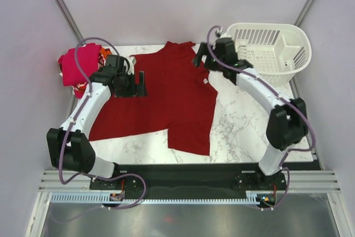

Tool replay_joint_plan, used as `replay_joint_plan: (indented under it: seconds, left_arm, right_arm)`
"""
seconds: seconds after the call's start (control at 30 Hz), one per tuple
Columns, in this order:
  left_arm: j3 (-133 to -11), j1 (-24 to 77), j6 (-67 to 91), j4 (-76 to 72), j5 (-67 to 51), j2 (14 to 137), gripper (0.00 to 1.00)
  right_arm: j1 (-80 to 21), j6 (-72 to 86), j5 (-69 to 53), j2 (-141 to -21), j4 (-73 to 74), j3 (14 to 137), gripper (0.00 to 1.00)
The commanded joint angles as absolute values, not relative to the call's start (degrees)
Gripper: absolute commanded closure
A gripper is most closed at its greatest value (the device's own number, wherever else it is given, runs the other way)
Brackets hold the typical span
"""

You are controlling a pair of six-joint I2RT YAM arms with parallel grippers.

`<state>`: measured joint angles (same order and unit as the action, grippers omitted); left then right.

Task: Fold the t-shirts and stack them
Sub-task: Flatten the tshirt out

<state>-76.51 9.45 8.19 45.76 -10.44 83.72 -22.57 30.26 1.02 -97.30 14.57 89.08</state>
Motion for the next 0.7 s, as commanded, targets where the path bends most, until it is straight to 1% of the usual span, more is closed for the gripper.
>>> replay_joint_plan:
  seconds: [0.0, 0.13, 0.23, 0.37, 0.53, 0.67]
  left_arm:
    - [-70.9, 9.6, 12.1, 39.8, -13.4, 75.2, 0.06]
    - [-65.3, 9.7, 13.0, 37.7, -13.1, 69.4, 0.07]
    - [-61.8, 9.7, 13.4, 37.1, -13.3, 66.2, 0.07]
    - [-58.0, 9.6, 12.7, 37.1, -10.6, 60.6, 0.08]
    - [-56.2, 9.6, 12.9, 37.2, -9.8, 55.9, 0.08]
    - [-55.6, 9.7, 13.4, 37.6, -11.1, 54.5, 0.08]
  right_arm:
    - [-26.4, 32.0, -6.4, -101.5, 13.5, 82.2, 0.07]
    - [-27.4, 33.1, -7.5, -102.3, 9.4, 76.4, 0.07]
    - [-27.4, 33.5, -7.7, -103.6, 9.1, 73.3, 0.07]
    - [-27.3, 33.8, -7.5, -103.5, 9.2, 66.8, 0.06]
    - [-26.6, 34.2, -6.8, -101.6, 8.8, 59.8, 0.03]
    - [-25.1, 34.3, -7.5, -100.4, 8.8, 54.9, 0.03]
